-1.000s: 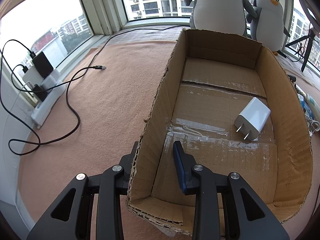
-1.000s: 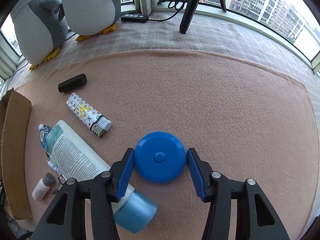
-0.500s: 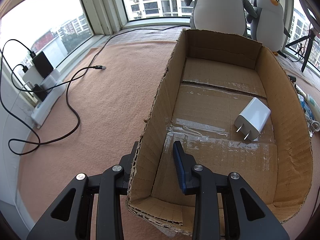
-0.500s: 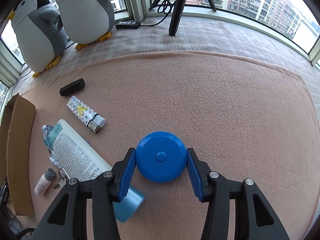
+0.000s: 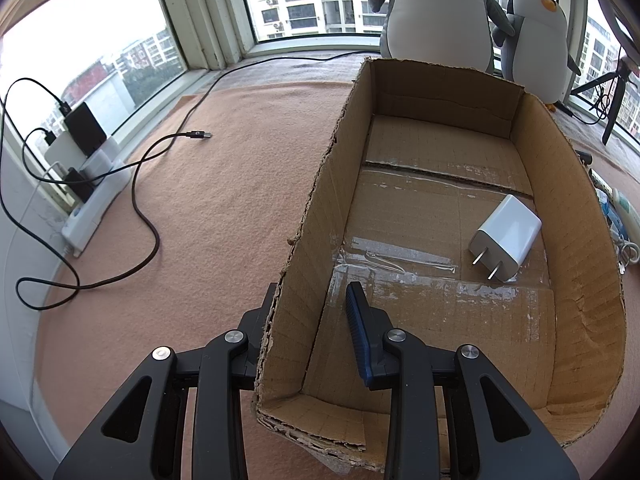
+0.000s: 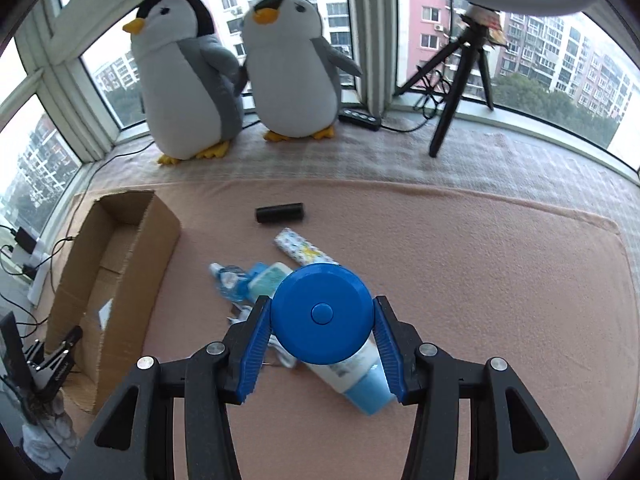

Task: Organize rigid objects
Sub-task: 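Carry the tape measure into the box and release it beside the plug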

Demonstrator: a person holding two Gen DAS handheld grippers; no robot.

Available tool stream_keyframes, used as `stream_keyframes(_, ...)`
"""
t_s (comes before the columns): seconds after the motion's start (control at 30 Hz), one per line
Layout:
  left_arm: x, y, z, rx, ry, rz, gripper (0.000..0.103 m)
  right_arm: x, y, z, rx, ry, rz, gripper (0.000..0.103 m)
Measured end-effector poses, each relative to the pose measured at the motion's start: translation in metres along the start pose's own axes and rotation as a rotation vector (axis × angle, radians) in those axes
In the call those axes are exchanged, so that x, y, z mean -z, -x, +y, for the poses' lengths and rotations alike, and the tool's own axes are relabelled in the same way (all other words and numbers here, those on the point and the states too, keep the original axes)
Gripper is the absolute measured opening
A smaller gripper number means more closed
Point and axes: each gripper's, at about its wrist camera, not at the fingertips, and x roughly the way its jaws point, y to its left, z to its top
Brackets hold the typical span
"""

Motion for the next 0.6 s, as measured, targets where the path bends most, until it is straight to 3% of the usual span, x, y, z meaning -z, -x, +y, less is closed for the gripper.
stream_keyframes(0.6,0.000,0.000,0.000,0.000,0.000,-0.001,0.030,0.013,0.019,0.130,-0.228,0.245,-0.018,0.046)
